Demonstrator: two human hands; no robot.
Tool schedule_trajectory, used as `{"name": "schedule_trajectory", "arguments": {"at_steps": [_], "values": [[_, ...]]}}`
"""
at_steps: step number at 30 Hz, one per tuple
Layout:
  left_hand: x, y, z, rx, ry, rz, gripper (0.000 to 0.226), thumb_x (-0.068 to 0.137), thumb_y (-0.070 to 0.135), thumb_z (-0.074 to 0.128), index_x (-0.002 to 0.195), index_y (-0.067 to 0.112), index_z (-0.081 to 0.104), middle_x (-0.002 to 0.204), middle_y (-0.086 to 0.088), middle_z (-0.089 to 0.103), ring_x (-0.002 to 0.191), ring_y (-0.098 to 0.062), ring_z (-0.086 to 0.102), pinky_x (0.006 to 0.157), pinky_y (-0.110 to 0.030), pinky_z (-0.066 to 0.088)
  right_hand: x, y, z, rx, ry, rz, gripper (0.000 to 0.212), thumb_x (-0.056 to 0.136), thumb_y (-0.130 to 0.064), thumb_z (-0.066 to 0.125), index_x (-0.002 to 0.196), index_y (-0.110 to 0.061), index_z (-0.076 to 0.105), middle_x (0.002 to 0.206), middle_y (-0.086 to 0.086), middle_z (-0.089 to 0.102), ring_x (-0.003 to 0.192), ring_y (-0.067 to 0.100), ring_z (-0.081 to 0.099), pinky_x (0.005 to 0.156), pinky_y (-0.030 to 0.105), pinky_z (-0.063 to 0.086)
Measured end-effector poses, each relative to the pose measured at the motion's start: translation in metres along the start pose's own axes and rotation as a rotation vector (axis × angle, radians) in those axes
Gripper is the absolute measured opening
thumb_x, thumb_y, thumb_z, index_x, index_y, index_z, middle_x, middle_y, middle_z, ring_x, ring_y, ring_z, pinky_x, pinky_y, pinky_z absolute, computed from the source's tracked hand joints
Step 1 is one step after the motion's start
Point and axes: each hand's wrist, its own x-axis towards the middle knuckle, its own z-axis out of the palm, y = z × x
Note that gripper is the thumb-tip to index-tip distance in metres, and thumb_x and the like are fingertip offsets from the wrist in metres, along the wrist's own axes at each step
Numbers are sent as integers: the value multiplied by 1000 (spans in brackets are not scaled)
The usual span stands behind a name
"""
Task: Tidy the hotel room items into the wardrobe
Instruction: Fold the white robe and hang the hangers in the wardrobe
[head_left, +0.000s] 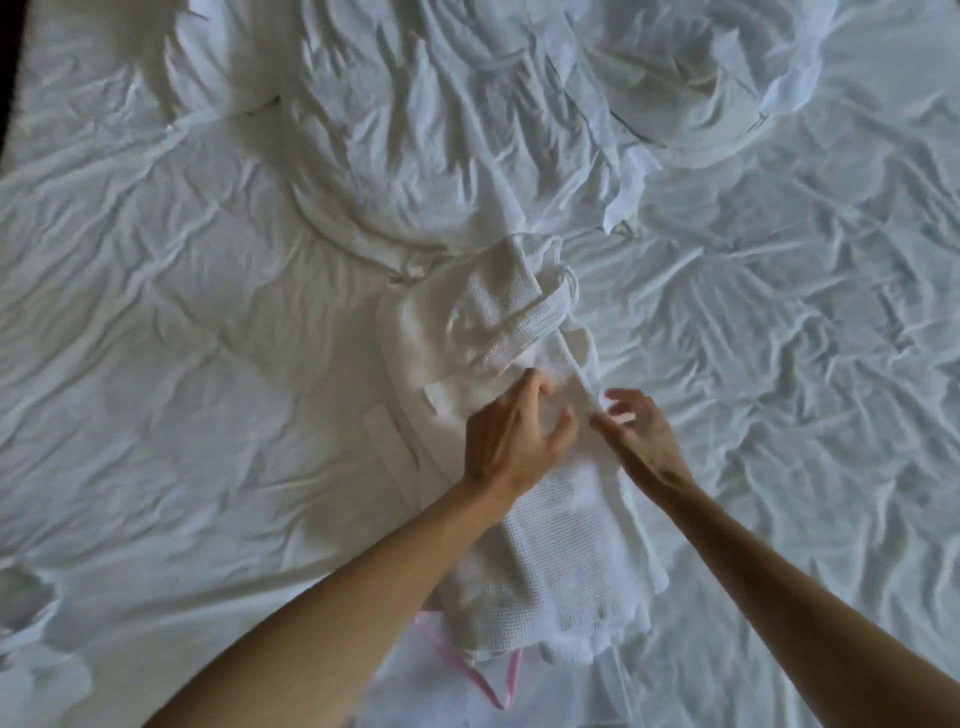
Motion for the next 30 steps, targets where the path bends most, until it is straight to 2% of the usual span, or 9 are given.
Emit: {"name": "schedule_trajectory", "arguments": {"at_steps": [4,7,9,11,16,18,21,25,30], "values": [[34,-74,-35,-122,314,-305,50,84,48,71,111,12,50,99,6,52,86,-10,51,74,-25,43,64,-68,-1,55,38,-75,116,59,-84,60,153,-23,28,149,6,40,127,24,48,97,40,45],[84,-134,-50,-315,214,-789,92,72,62,77,134,6,40,130,-7,48,117,-26,53,103,-42,45,118,-107,12,82,-83,-30,127,61,-78,74,158,-24,12,157,9,34,136,28,44,109,42,41],[106,-162,-53,-472,8,-1010,112,60,71,81,143,8,38,137,-3,51,120,-24,56,106,-38,46,142,-116,25,120,-135,16,114,68,-60,83,154,-16,24,138,3,53,119,23,59,91,31,53],[120,-181,-48,-590,-122,-1054,116,43,72,87,136,13,52,129,-1,64,110,-20,65,99,-38,53,160,-116,35,96,-196,-6,69,75,-40,85,132,-12,58,108,-1,70,98,22,70,67,22,55],[130,-181,-35,-690,-314,-947,87,48,36,98,122,8,61,109,-2,73,99,-18,70,90,-36,58,186,-111,26,108,-410,77,47,75,-27,84,117,-12,68,104,11,76,97,30,74,86,42,60],[129,-179,-42,-676,-329,-875,60,59,21,94,111,10,65,105,-2,74,98,-18,71,91,-33,57,185,-112,18,90,-453,28,46,78,-19,82,121,-12,65,106,10,76,98,29,73,84,39,60],[120,-173,-60,-522,-326,-693,68,52,20,95,114,13,68,105,4,75,99,-11,70,92,-27,56,165,-115,10,101,-402,-118,52,73,-12,86,120,-17,66,109,2,75,99,16,73,81,30,60],[73,-138,-94,-288,-216,-415,35,71,14,89,99,8,70,89,10,68,77,7,60,66,-8,46,98,-106,-5,-72,-157,-507,41,65,-35,82,97,-18,63,95,-12,71,79,-6,65,69,15,50],[-26,-104,-112,-143,-123,-46,36,70,22,80,98,6,64,96,-7,68,90,-18,65,76,-29,52,11,-50,-26,-392,10,-992,36,86,-22,61,112,4,58,108,19,57,100,38,57,95,34,43]]}}
